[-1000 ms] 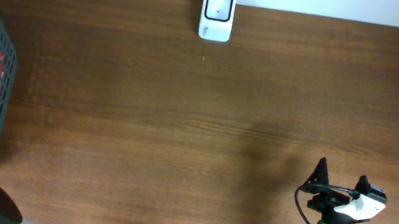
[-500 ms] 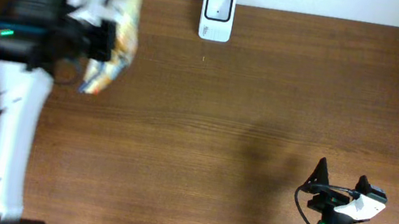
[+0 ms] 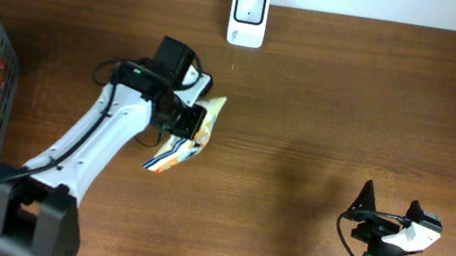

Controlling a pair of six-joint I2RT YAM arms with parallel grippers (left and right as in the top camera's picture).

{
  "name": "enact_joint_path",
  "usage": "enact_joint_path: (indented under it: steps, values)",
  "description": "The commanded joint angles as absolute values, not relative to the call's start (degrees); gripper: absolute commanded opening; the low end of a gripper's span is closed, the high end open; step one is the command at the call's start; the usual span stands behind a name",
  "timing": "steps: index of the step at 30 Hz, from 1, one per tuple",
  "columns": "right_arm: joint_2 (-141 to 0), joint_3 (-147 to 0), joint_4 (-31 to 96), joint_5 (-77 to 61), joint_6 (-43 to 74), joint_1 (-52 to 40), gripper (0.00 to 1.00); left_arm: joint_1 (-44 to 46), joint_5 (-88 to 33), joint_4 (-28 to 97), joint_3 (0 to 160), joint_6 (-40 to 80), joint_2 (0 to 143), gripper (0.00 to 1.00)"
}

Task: Scan the item barcode
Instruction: 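Carry the snack bag to the table center and release it, then reach the left gripper back into the basket toward the white tube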

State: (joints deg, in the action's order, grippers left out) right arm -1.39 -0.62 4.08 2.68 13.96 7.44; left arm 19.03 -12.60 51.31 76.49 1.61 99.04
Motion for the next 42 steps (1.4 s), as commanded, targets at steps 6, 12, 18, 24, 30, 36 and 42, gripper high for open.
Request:
enact_joint_path:
  steps: [6, 12, 18, 24, 30, 36, 42]
  values:
    - [-1.1, -0.3, 4.5, 3.0, 14.4, 7.1, 0.99, 23.3, -12.8, 48.8, 75.0, 3.3, 105.0, 0.00]
    - [-1.1, -0.3, 4.5, 3.0, 14.4, 7.1, 0.99, 23.7, -12.6, 48.0, 77.1, 3.2, 105.2, 0.65]
    - [-1.1, -0.3, 4.5, 3.0, 14.4, 7.1, 0.99, 23.6, -12.3, 54.5, 91.0, 1.7, 105.1, 0.98]
    - [-1.1, -0.3, 4.5, 3.0, 14.4, 7.1, 0.99, 17.6, -9.6, 67.6, 113.9, 0.0, 105.1, 0.99]
    - [-1.1, -0.3, 4.5, 3.0, 14.4, 7.1, 0.99, 4.3, 1.8, 76.8, 132.1, 2.5, 105.1, 0.99]
    - [-1.1, -0.3, 4.5, 3.0, 14.4, 7.1, 0.99, -14.3, 3.5, 78.7, 133.9, 9.1, 105.1, 0.99]
    - [-1.1, -0.3, 4.5, 3.0, 14.4, 7.1, 0.99, -28.6, 3.5, 81.1, 133.9, 13.6, 105.1, 0.99]
